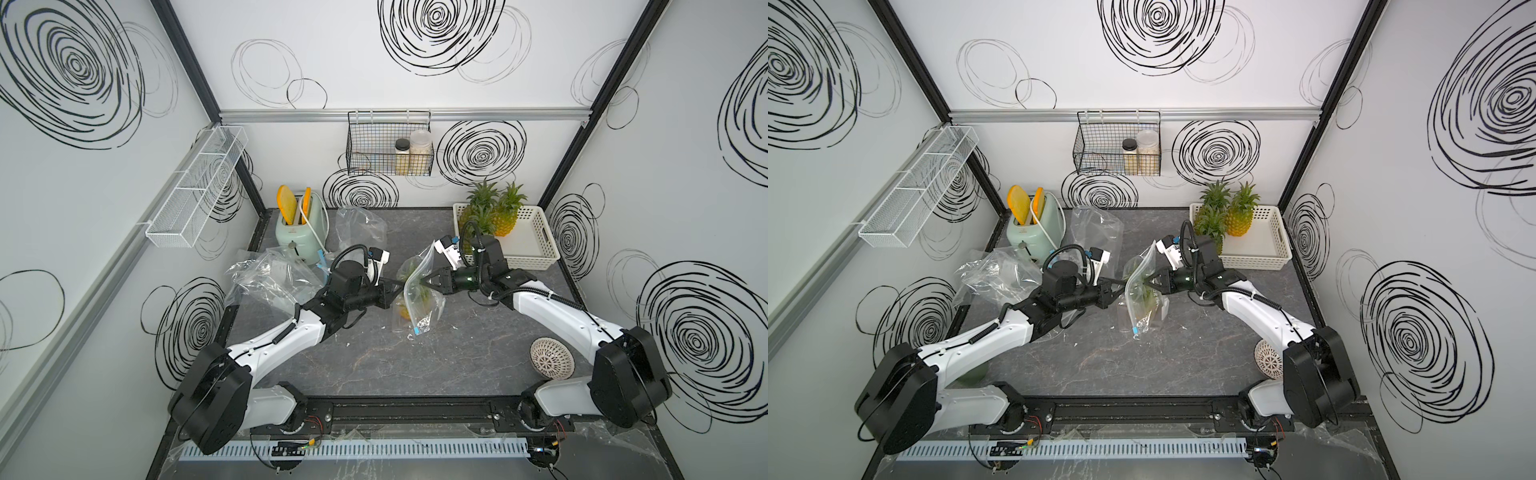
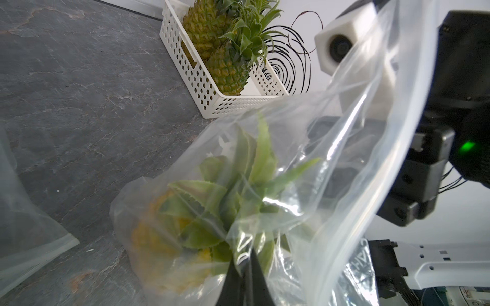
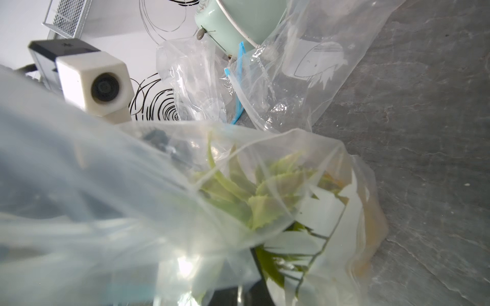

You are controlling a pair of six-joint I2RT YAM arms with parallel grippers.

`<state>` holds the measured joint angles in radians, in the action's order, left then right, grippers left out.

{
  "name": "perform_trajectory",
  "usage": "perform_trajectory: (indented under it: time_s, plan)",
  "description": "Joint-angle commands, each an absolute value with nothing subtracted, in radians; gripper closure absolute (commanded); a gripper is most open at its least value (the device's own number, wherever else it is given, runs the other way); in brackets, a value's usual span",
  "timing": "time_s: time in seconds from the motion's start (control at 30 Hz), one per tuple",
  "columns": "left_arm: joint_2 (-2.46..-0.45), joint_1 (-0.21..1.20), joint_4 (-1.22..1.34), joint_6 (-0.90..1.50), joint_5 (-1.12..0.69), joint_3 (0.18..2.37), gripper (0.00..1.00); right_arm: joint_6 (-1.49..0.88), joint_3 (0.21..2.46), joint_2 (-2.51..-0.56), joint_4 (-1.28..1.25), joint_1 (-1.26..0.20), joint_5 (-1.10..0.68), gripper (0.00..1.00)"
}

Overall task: Open the zip-top bag and take out the pineapple
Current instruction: Open the zipper of the food storage bag at the center of the board.

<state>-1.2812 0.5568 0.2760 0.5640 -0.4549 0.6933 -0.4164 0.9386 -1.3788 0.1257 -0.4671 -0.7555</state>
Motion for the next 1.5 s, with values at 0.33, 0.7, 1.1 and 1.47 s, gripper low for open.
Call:
perform_trajectory:
  time_s: [0.33,0.7,1.1,1.47]
  plan:
    - [-1.154,0.447,0.242,0.53,-0.423,0.597,0.95,-0.384,0.84,-1.262,0.094,-0.221,-0.943,1.0]
    - [-1.136,0.46,0.337,0.571,-0.461,0.554,0.95,-0.367,0.819,-1.291,0.095,-0.19,-1.004,0.95]
    - [-1.155,0.57,0.507,0.638,-0.387,0.541,1.0,-0.281,0.973,-1.153,0.389,-0.315,-0.724,0.59]
    - [-1.15,0.635,0.581,0.674,-0.278,0.516,1.0,-0.294,1.134,-1.064,0.535,-0.519,-0.498,0.56]
